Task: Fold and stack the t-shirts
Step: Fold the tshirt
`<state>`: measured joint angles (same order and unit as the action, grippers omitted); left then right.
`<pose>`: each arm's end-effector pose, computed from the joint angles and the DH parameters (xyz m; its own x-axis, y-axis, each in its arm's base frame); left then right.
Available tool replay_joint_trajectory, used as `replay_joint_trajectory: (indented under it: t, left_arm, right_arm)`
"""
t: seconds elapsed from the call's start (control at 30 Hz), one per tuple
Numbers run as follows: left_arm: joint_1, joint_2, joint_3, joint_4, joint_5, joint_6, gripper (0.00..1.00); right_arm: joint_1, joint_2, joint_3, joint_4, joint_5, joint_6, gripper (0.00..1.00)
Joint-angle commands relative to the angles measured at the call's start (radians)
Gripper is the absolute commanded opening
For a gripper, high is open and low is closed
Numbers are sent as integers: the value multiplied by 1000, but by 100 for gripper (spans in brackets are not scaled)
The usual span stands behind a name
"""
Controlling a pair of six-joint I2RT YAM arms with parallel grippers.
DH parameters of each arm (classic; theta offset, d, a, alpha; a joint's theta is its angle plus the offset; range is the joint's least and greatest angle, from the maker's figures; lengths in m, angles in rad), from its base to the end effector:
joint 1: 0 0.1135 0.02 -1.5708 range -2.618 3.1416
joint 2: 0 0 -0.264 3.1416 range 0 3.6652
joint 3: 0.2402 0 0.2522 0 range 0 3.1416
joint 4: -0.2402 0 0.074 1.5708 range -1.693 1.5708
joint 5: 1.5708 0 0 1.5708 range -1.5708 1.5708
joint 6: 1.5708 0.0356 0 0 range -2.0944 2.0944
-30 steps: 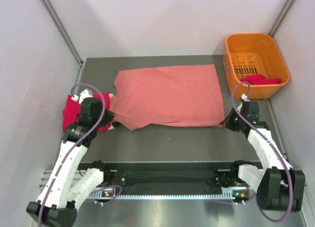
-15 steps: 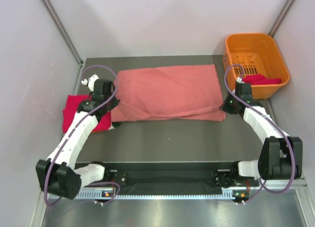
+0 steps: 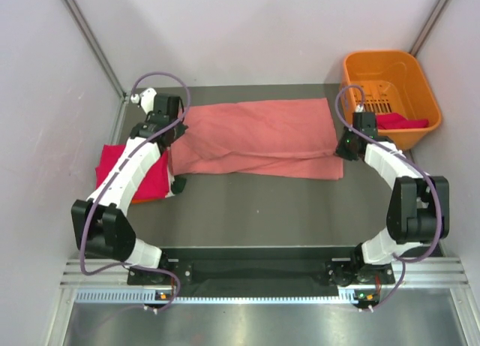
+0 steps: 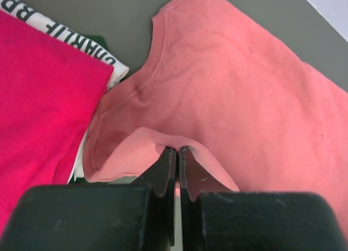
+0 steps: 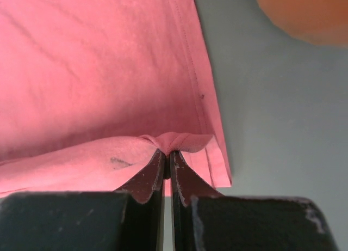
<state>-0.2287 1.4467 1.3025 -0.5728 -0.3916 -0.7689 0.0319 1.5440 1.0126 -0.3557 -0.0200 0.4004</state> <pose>0.3137 -0.0591 0.3294 -0.4108 -0.5643 -0.7161 -0.4958 0.7974 -0.3439 0.3235 0.0110 0.2200 -0.7309 0.3666 -0.5757 0.2610 0.9295 0.2605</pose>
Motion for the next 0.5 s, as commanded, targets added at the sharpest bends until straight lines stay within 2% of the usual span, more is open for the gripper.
replay_joint_trajectory:
  t: [0.0,0.47]
  left_arm:
    - [2,44,76,53,-52,19,0]
    - [29,227,178,117,-50,13,0]
  right_arm:
    - [16,30,79,43,40,-12,1]
    - [45,149,176,72,83,15,1]
